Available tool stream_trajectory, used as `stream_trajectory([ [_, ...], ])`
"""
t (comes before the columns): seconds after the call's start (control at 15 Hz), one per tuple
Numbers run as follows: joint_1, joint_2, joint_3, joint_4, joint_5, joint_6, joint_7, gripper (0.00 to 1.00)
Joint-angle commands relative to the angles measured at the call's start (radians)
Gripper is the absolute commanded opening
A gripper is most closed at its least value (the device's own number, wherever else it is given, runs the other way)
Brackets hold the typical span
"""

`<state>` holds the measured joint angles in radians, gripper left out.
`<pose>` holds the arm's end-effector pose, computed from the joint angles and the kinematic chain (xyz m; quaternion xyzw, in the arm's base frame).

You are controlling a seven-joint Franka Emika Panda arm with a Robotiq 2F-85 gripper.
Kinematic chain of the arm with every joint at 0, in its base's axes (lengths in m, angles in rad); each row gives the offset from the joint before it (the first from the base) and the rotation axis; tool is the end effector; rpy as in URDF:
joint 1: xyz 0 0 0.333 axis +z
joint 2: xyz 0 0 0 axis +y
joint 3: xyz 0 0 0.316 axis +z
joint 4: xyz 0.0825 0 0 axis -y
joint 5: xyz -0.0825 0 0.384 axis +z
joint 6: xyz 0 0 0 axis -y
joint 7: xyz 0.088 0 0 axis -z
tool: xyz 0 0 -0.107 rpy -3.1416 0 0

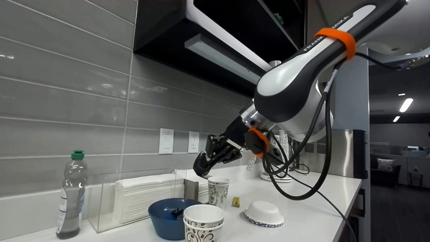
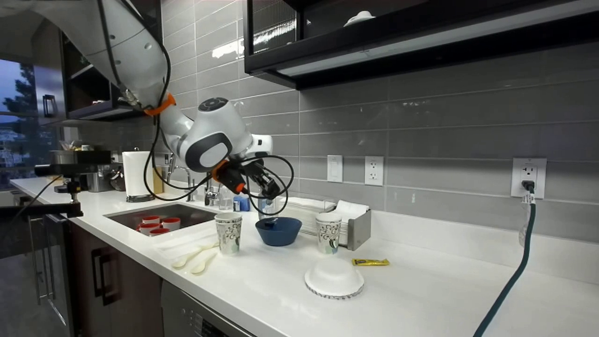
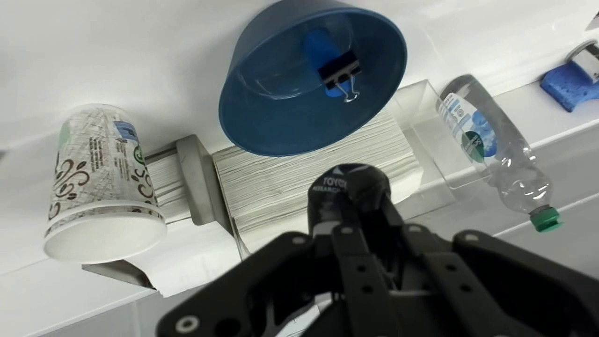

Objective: Lift the black lid for the bottle from the blue bowl and put it in the cabinet on top

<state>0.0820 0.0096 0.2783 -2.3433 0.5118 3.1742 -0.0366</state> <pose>0.5269 0.1504 0.4194 -0.9159 0.0563 -0.3658 0.1556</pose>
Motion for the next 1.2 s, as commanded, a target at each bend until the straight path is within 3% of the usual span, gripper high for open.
stream_trajectory([
  [0.0,-0.035,-0.102,-0.043,-0.085,-0.045,0.000,0.048,0.04],
  [0.13,-0.076,-0.190,-0.071,-0.148,-0.056,-0.042,0.070,0.04],
  [0.2,-0.053,-0.228,-0.133,-0.175,-0.092,-0.043,0.120,0.04],
  [0.27,-0.070,-0.267,-0.154,-0.200,-0.096,-0.025,0.134,0.04],
  [0.53,-0.293,-0.408,-0.053,-0.223,-0.084,-0.009,0.197,0.04],
  [0.87,-0.592,-0.623,0.127,-0.212,-0.068,-0.052,0.308,0.04],
  [1.13,-0.763,-0.785,0.228,-0.178,-0.054,-0.081,0.397,0.04],
])
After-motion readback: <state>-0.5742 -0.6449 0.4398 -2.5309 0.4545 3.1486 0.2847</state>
